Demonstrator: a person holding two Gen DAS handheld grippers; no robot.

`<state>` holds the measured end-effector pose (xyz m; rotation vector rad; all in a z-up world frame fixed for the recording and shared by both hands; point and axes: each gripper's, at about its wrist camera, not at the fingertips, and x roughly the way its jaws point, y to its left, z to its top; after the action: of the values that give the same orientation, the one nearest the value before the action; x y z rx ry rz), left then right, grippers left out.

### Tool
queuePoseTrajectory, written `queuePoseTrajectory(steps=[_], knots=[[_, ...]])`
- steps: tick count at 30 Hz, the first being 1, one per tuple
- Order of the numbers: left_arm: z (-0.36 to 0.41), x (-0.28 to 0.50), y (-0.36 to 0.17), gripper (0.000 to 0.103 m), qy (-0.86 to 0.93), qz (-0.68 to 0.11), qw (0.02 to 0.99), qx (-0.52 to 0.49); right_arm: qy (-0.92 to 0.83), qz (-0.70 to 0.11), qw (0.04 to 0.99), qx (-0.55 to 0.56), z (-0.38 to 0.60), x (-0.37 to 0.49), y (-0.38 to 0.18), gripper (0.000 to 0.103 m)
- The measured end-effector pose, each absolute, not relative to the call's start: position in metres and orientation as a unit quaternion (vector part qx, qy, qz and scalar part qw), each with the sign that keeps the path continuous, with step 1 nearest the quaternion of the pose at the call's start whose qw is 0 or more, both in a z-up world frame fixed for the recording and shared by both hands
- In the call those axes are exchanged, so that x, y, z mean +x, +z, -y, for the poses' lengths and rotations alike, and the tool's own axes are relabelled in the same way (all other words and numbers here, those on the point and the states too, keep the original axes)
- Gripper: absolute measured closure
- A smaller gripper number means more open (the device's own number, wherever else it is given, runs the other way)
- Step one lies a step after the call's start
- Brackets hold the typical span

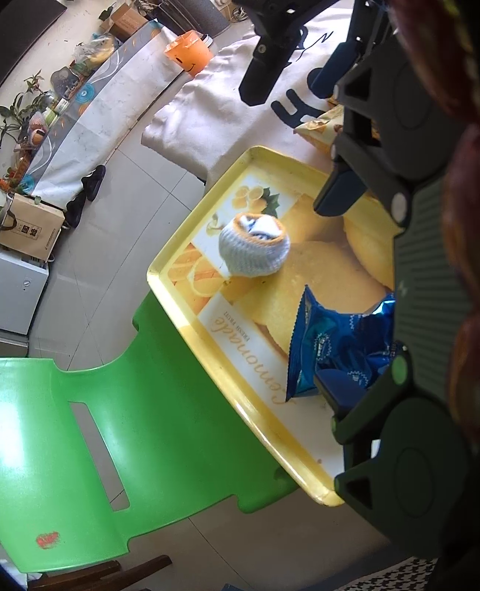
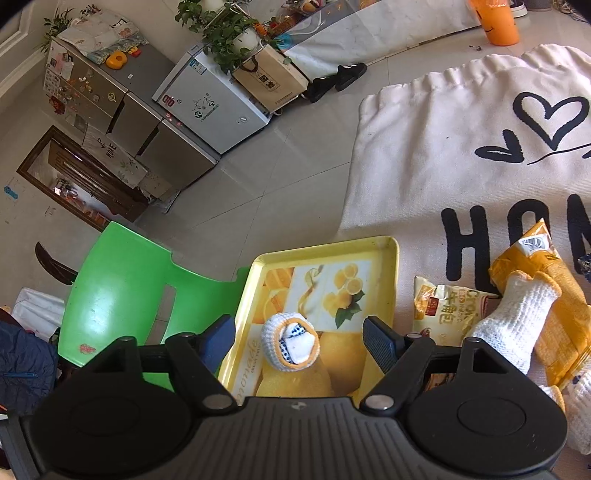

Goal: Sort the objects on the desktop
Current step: 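Withdraw both open tools from the tray back toward the pile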

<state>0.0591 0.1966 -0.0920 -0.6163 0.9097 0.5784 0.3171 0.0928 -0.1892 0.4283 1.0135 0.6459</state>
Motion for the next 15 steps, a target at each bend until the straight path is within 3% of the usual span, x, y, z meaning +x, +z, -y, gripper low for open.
queuePoseTrajectory(steps=[15], knots=[[-0.174,0.069,-0.091,0.006,0.244,-0.440,0.825,-0.259,0.281,-0.477,0.812,0.186,-0.066,0.316,-0.187,0.023]])
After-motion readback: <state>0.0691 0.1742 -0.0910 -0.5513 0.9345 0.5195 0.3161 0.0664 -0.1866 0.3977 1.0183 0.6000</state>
